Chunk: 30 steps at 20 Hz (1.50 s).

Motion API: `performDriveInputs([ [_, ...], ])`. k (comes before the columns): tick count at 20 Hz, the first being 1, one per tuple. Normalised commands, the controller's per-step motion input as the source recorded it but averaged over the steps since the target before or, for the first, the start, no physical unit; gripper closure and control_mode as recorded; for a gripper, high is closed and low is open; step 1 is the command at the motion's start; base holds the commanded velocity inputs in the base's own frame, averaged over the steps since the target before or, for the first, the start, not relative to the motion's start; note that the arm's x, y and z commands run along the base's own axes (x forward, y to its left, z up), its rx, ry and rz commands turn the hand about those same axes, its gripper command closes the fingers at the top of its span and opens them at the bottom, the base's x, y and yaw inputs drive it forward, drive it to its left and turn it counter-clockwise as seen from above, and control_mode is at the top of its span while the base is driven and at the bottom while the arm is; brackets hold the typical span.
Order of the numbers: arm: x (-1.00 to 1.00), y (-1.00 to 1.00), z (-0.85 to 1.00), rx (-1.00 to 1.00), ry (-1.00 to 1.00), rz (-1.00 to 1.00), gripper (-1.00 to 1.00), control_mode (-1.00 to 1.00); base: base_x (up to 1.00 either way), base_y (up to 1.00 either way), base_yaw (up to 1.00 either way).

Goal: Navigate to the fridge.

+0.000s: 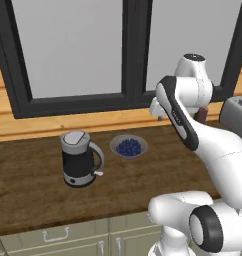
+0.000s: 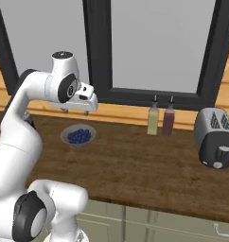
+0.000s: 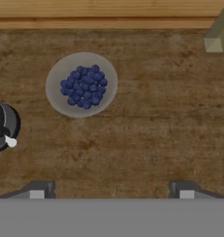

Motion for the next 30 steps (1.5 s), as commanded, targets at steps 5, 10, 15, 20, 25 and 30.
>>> performDriveInputs([
  [5,0.00,0.00,0.00,0.00,0.00,0.00,-1.00,1.00,-0.39,0.45,0.23],
  [10,0.00,0.00,0.00,0.00,0.00,0.00,-1.00,1.00,-0.40,0.56,0.64],
  [15,0.00,0.00,0.00,0.00,0.00,0.00,-1.00,1.00,-0.35,0.72,0.71],
  [20,0.00,0.00,0.00,0.00,0.00,0.00,-1.00,1.00,-0.07,0.70,0.81],
  [25,0.00,0.00,0.00,0.00,0.00,0.00,-1.00,1.00,0.00,0.51,0.82],
  [30,0.00,0.00,0.00,0.00,0.00,0.00,-1.00,1.00,0.04,0.31,0.83],
])
